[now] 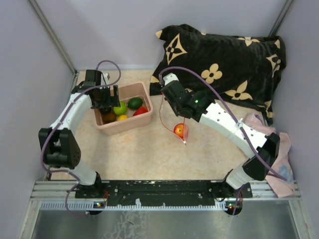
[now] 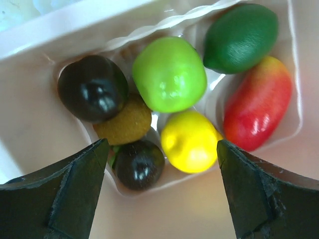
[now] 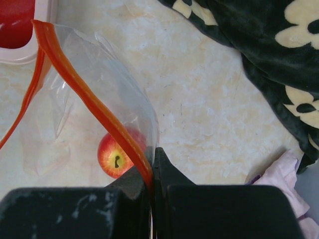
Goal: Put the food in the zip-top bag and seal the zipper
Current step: Pick up the fake fruit from the bin.
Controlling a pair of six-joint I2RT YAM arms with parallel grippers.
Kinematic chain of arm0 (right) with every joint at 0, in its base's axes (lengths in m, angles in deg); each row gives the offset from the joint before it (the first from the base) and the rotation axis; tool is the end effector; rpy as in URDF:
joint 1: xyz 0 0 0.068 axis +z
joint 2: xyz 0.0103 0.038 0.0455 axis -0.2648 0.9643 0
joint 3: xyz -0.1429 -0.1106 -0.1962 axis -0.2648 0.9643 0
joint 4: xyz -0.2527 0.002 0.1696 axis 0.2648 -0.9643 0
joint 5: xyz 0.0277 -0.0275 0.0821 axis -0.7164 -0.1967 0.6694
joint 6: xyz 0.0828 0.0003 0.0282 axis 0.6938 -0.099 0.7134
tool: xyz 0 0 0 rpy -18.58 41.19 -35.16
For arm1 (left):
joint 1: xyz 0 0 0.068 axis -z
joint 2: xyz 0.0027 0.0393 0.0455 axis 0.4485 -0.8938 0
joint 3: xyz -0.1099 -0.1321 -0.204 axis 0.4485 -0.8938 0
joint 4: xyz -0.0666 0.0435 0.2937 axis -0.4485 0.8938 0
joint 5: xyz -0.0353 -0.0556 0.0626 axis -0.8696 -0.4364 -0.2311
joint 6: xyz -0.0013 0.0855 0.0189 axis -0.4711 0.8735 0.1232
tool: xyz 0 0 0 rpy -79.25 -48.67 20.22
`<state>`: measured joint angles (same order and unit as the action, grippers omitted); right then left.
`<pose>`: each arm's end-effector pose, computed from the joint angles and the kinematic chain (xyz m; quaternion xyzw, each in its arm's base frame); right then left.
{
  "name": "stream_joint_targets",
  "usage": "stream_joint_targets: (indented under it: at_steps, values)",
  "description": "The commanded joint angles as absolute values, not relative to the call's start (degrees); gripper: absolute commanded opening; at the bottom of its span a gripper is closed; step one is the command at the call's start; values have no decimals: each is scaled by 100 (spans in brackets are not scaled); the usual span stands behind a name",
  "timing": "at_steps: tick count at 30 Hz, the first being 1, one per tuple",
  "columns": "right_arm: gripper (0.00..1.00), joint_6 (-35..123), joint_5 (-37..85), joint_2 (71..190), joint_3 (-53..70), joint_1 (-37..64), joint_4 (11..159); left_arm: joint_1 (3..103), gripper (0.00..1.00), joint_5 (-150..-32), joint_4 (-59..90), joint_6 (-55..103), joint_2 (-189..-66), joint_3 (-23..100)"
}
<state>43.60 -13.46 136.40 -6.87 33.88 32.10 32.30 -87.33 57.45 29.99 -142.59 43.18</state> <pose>0.2792 0.2652 0.3430 -0.2487 0.8765 -0.0562 0.4083 0.4049 -0.0463 0.2410 0.0121 0.9489 -0.0689 0.3076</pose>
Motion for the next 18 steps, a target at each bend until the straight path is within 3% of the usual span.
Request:
stream_joint_targets:
  at_steps: [1, 18]
  values:
    - [0, 4236, -1360, 13584, -621, 3315, 3441, 3283, 94, -8501, 5656, 3300, -14811, 4702]
    - [0, 4211, -1034, 13662, -434, 3131, 3650, 3486, 95, -9002, 4955, 3814, -16078, 5189]
